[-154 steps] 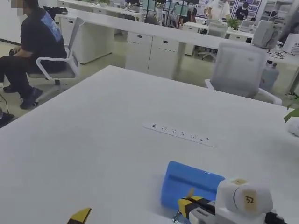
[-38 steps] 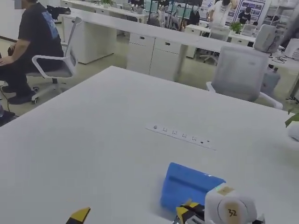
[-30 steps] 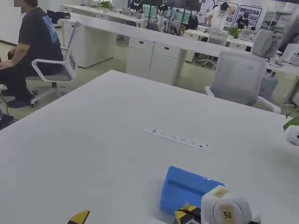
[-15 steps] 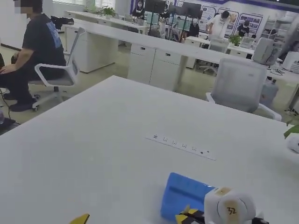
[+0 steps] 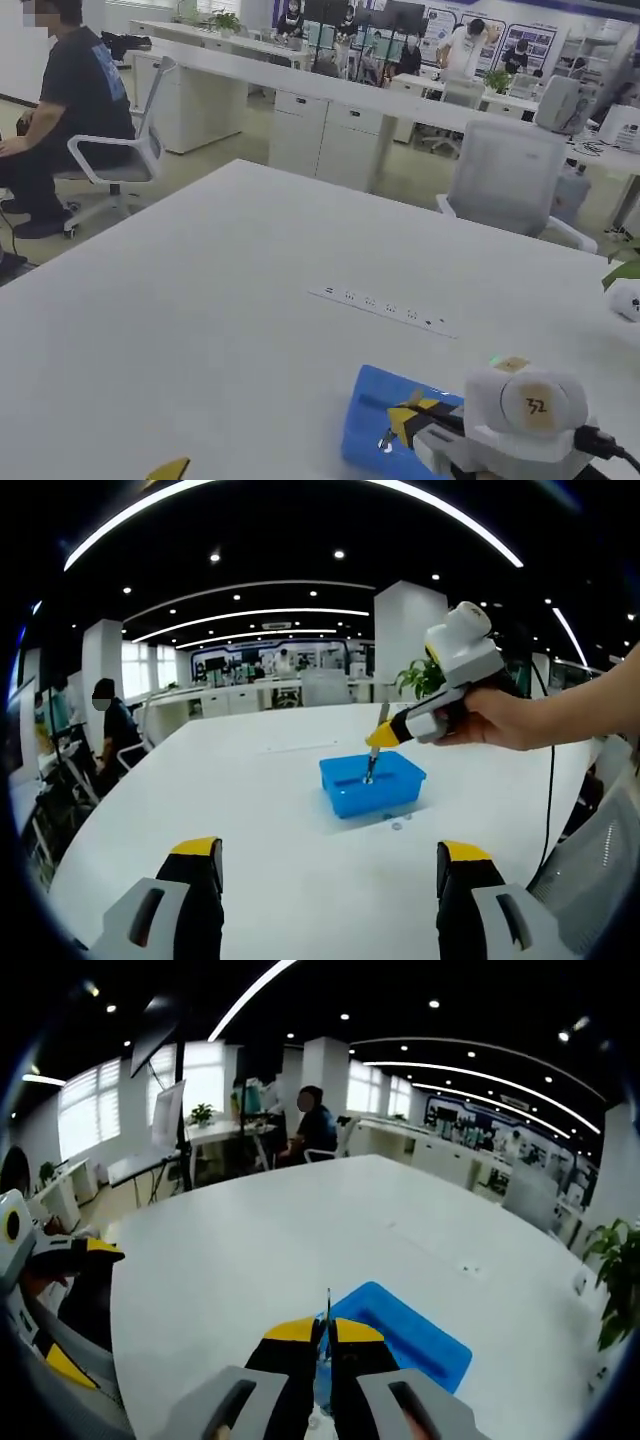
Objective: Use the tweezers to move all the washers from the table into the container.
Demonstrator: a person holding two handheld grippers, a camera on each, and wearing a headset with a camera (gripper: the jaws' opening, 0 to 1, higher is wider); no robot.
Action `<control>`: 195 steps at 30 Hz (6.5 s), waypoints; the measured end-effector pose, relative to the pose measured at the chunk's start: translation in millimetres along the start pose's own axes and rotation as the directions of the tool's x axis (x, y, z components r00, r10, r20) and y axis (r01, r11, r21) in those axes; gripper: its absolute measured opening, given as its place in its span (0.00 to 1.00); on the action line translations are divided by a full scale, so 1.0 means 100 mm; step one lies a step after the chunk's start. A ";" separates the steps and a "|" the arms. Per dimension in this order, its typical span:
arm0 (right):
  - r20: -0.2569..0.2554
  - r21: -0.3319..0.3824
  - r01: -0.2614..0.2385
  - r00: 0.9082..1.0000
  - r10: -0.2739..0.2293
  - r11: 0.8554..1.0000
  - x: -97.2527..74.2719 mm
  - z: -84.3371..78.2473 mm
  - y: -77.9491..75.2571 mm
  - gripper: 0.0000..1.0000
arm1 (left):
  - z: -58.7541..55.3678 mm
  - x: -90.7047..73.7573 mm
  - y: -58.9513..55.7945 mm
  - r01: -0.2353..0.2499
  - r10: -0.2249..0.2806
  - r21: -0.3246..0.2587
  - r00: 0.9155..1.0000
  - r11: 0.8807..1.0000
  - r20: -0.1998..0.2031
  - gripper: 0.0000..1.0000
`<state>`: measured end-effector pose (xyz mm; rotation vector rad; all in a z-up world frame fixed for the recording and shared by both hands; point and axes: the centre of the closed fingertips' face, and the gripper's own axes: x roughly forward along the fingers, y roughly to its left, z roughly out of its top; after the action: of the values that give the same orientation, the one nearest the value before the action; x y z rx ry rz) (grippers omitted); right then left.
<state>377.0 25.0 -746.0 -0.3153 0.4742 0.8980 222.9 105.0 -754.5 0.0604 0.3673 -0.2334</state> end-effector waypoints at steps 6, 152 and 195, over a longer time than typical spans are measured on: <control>-0.018 -0.004 0.028 0.999 -0.028 1.000 0.12 -0.05 -0.14 0.00 | 0.00 0.00 0.01 -0.004 0.004 -0.002 1.000 1.000 -0.002 0.90; -0.081 0.172 0.113 0.992 -0.100 0.979 -0.02 -0.70 -0.10 0.01 | -0.08 0.01 0.01 -0.008 0.009 0.018 0.999 1.000 -0.045 0.87; 0.024 0.107 0.135 0.990 -0.139 0.985 0.10 -0.09 -0.36 0.01 | -0.10 0.03 0.03 -0.011 0.012 0.019 0.999 1.000 -0.051 0.87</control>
<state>408.5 6.4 -756.8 -0.2348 0.4636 0.7405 222.8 108.0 -764.5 0.0867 0.4159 -0.2242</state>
